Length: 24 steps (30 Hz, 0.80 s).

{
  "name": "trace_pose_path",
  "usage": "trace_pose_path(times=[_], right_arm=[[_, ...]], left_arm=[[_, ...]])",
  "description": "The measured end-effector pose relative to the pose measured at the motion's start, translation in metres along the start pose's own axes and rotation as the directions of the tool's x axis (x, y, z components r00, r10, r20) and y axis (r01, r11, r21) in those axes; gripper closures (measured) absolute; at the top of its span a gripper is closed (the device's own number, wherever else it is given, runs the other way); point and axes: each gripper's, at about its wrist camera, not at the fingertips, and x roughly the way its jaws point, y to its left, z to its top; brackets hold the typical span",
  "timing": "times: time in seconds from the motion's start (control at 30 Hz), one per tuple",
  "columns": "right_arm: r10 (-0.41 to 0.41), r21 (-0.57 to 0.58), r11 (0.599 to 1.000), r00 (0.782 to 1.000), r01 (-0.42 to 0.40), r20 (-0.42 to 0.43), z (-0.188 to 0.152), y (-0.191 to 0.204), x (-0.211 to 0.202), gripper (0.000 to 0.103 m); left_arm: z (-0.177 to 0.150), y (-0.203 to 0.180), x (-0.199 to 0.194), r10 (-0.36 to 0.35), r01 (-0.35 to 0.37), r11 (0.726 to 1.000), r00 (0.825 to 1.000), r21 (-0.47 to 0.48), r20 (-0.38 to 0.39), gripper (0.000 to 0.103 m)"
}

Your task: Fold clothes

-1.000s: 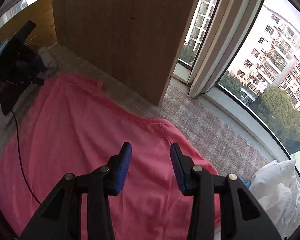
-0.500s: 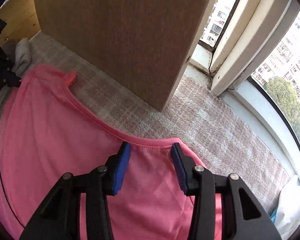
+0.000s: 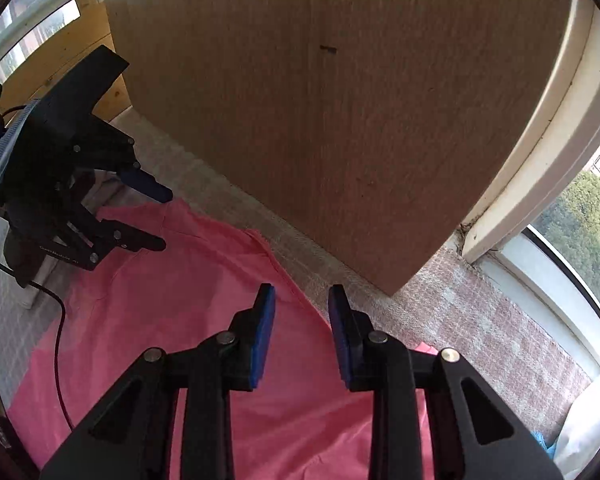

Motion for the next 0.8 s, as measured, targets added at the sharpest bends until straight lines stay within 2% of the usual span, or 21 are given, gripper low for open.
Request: trace_pose_path(times=[0.1,0.13,0.2,0.23,0.3,0.4,0.47,0.5,0.57,0.67,0.8], right_arm=[[0.009,-0.014,1.0,1.0,-0.009,-0.009,0.004,0.006,0.014,0.076],[0.015,-0.017,1.0,1.0,-0.016,-0.014,0.005,0.006,0.019,0.076],[0.039,-0.016,0.999,0.999,-0.04,-0.02,0.006,0.004,0.028,0.074],[0.052,-0.013,0.999,0.998,-0.052,-0.021,0.005,0.004,0.032,0.069],[0.05,-0.016,0.999,0.998,-0.05,-0.028,-0.006,0.008,0.035,0.065],[0.09,-0.035,0.995,0.994,-0.092,-0.068,-0.011,0.016,0.039,0.066],[0.116,-0.047,0.992,0.989,-0.121,-0.095,-0.014,0.021,0.043,0.091],[0.127,-0.054,0.99,0.986,-0.133,-0.107,-0.015,0.024,0.044,0.1],[0.102,-0.096,0.989,0.988,-0.113,-0.117,-0.025,0.034,0.037,0.1],[0.121,-0.106,0.985,0.984,-0.136,-0.133,-0.049,0.042,0.005,0.1],[0.199,-0.029,0.978,0.966,-0.206,-0.166,-0.095,0.052,-0.038,0.1]], left_arm=[[0.01,-0.003,0.018,0.006,-0.006,1.0,1.0,0.021,-0.023,0.063],[0.01,-0.003,0.017,-0.006,0.006,1.0,1.0,0.023,-0.014,0.071],[0.007,-0.005,0.008,-0.026,0.025,0.999,1.0,0.025,0.011,0.098],[0.003,-0.006,0.002,-0.036,0.035,0.999,0.999,0.028,0.025,0.1],[-0.006,-0.011,-0.011,-0.059,0.056,0.997,0.997,0.053,0.046,0.1],[-0.017,-0.019,-0.021,-0.032,0.028,0.995,0.998,0.091,0.048,0.1],[-0.022,-0.021,-0.022,-0.025,0.02,0.995,0.999,0.095,0.043,0.1],[-0.024,-0.022,-0.023,-0.018,0.014,0.995,0.999,0.101,0.044,0.1],[-0.029,-0.023,-0.024,-0.02,0.014,0.994,0.998,0.106,0.051,0.1],[-0.041,-0.027,-0.033,-0.038,0.03,0.995,0.996,0.096,0.075,0.1],[-0.074,-0.051,-0.047,-0.102,0.092,0.99,0.99,0.105,0.096,0.1]])
